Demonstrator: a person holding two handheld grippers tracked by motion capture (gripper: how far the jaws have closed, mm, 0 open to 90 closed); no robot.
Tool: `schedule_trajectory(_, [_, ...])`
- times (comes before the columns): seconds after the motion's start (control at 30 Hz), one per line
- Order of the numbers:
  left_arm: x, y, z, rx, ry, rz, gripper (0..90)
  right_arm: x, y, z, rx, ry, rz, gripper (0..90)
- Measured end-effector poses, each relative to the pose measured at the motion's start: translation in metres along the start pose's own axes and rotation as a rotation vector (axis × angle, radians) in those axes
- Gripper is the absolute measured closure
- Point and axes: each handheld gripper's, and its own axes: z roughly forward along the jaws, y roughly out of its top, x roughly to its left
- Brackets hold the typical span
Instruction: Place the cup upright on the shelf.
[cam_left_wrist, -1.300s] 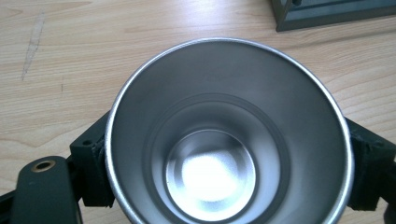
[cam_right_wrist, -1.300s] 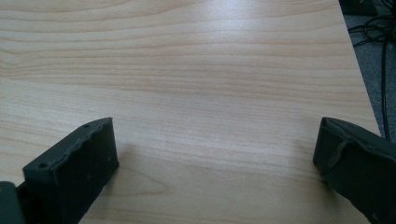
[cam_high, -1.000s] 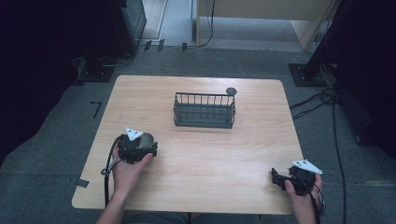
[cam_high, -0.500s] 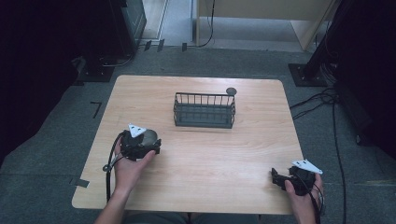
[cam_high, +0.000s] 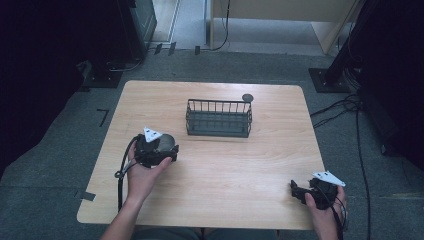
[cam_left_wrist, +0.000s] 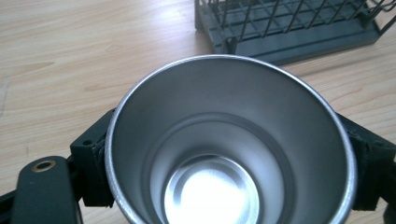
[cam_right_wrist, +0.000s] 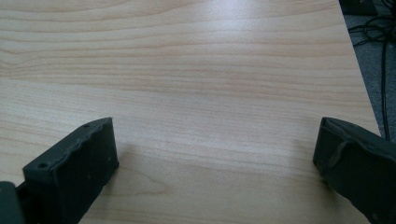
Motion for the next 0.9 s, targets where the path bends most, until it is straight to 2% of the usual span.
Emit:
schedule_trajectory(0.67, [-0.018, 0.032, 0.006, -0.014, -0.053, 0.031, 14.3, 0.000, 0.000, 0.000, 0.000, 0.000, -0.001, 0.0])
schedule_trajectory(0.9, [-0.024, 0.045, 0.007, -0.022, -0.061, 0.052, 14.3, 0.000, 0.000, 0.000, 0.000, 0.000, -0.001, 0.0])
